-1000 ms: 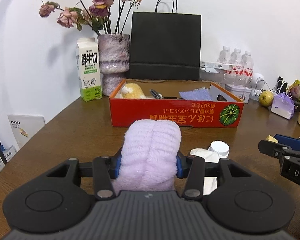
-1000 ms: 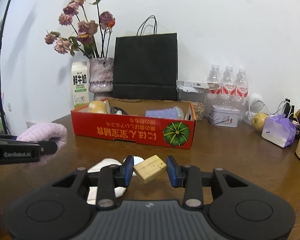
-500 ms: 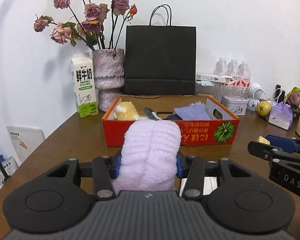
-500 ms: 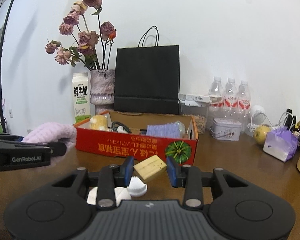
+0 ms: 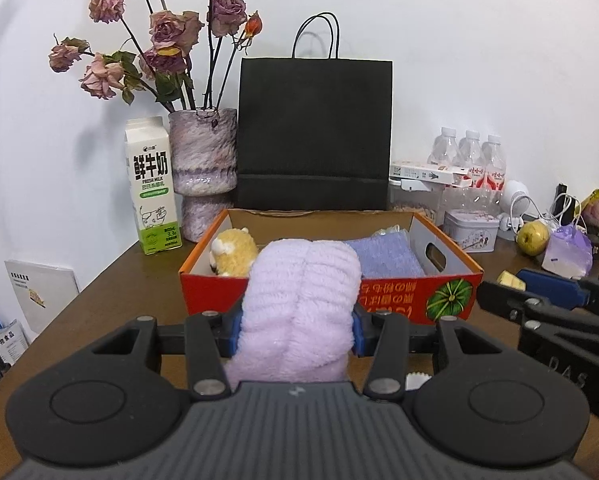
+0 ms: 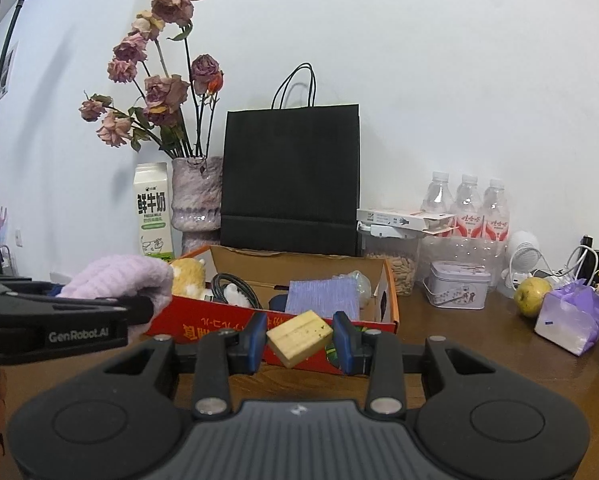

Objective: Organize objects
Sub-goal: 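Carry the lavender towel and yellow sponge with both tools over the red box, then open both tools to drop the towel and sponge into the box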

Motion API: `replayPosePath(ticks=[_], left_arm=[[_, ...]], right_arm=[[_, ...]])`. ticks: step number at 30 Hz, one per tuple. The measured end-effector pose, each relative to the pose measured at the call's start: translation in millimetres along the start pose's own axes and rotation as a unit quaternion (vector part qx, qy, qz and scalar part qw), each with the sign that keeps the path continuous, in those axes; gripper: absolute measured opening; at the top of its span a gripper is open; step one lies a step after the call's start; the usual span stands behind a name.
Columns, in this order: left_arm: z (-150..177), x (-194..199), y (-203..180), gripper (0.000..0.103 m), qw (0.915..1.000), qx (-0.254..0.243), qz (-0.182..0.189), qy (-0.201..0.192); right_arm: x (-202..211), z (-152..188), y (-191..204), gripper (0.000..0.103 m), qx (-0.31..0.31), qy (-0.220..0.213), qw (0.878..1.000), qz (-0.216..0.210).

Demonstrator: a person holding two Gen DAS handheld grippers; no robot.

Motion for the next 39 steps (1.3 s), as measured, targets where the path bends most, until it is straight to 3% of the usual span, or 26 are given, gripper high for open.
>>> replayPosePath(ticks=[11,20,39], left_arm=[[-18.2,-31.7,0.4,0.048,0.9998,0.019,0.003,-0.009],[-26.2,-58.4,-3.2,0.048,0.9999,0.015,0.006,-0.002],[-47.8,-101.0,-11.2,0.048,0.9997,0.011,0.014,-0.017]], right_arm=[[-34.4,-11.1,-4.6,0.034,-0.003,-0.012,1.000,-0.002],[-59.9,-20.6,-5.7,0.034,-0.001,-0.018,1.000,-0.015],[-109.4,-31.0,-20.6,0.034,-0.003,-0.022,1.000,-0.003]])
Point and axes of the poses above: each gripper's, at about its wrist camera, not at the fingertips, and x roughly against the way its jaws point, y to its left, z to its underside, the point moved 2 cm from there along -x, roughly the way its jaws point, and after that the axes turned 2 degrees about x, right-handed, at the moved point
